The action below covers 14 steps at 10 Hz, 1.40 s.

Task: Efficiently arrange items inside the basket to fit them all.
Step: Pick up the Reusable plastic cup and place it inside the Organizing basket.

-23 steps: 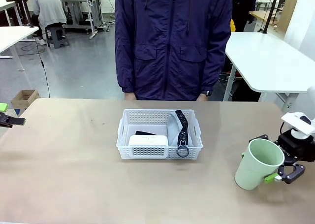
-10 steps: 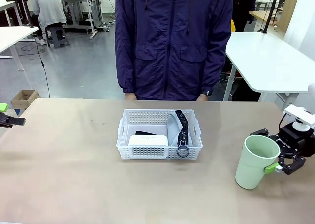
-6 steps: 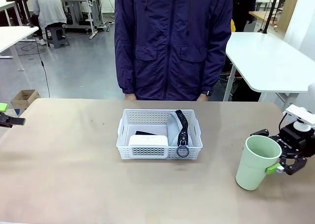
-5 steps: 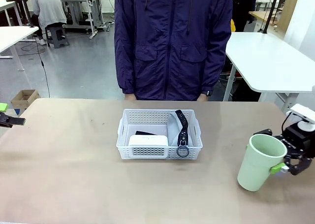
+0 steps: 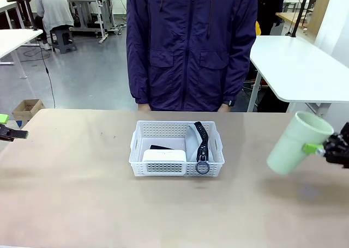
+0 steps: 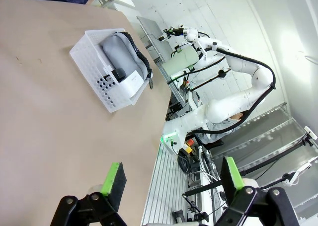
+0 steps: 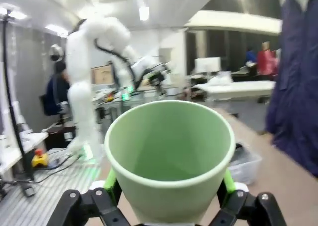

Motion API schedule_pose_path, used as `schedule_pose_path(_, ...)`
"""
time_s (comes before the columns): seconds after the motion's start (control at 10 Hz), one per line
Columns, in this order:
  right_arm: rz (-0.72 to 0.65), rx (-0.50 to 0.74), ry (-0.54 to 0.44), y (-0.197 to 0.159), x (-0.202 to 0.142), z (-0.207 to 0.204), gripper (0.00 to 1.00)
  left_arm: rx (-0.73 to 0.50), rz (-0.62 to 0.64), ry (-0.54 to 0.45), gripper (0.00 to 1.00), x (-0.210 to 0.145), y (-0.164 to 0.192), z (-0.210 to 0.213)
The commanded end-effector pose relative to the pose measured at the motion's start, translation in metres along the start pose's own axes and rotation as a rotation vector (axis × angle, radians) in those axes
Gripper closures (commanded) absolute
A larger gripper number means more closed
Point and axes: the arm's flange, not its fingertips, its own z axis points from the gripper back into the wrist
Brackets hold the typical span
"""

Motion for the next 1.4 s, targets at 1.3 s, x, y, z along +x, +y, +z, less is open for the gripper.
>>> schedule_pose_path(1.3,0.053,0.214,0.508,-0.003,0.116,-0.219,0.08,0.005,0.006,0.003,0.00,-0.001,-0.003,-0.003)
